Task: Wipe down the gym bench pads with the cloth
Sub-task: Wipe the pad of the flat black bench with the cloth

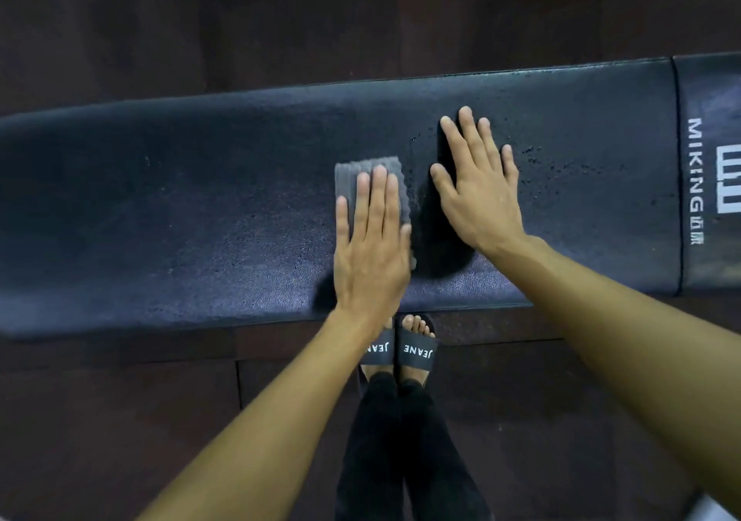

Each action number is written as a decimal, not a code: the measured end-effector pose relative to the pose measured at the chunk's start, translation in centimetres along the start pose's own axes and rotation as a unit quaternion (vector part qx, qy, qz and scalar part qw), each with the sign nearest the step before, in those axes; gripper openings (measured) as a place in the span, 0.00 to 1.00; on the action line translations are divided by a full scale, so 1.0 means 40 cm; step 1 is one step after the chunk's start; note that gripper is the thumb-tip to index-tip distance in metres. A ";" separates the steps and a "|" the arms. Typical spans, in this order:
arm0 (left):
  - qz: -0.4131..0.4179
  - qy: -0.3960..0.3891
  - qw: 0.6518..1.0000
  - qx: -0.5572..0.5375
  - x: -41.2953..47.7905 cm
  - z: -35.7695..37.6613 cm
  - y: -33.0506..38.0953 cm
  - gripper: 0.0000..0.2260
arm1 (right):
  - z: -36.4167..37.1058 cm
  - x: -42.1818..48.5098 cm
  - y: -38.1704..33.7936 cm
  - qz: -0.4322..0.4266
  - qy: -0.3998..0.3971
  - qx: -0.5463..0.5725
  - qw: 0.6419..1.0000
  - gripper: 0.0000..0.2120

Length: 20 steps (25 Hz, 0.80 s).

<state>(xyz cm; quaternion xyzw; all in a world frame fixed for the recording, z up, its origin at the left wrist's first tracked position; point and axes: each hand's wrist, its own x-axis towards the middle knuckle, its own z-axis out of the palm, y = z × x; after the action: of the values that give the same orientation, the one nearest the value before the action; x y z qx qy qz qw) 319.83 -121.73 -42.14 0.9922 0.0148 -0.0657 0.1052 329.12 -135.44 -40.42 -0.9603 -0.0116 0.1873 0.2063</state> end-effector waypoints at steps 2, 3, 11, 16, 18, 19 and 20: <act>0.017 -0.021 1.000 0.007 -0.096 -0.003 -0.039 0.26 | 0.003 -0.003 -0.002 -0.001 0.004 -0.010 1.000 0.27; 0.002 -0.021 1.000 0.014 -0.122 -0.008 -0.070 0.27 | 0.004 -0.001 -0.004 0.001 0.007 -0.010 1.000 0.27; -0.142 0.013 0.990 0.004 0.083 -0.031 -0.107 0.27 | -0.004 -0.001 -0.001 -0.005 0.052 0.084 0.995 0.25; -0.085 0.043 0.995 0.005 0.087 0.015 0.086 0.25 | -0.031 -0.094 0.121 0.054 0.135 0.106 0.984 0.21; -0.063 0.055 0.996 -0.015 0.061 0.037 0.176 0.25 | -0.055 -0.109 0.205 0.054 0.111 0.071 0.990 0.22; -0.040 0.052 0.998 -0.021 0.040 0.048 0.221 0.25 | -0.066 -0.111 0.239 0.046 0.096 0.049 0.993 0.23; -0.016 0.042 0.999 -0.021 0.010 0.058 0.261 0.25 | -0.074 -0.113 0.265 0.032 0.080 0.031 0.996 0.24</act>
<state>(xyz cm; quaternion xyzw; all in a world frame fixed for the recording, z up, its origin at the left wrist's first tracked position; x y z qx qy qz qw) 320.38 -132.41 -42.28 0.9913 0.0368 -0.0257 0.1241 325.42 -146.75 -40.55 -0.9653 0.0416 0.1163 0.2303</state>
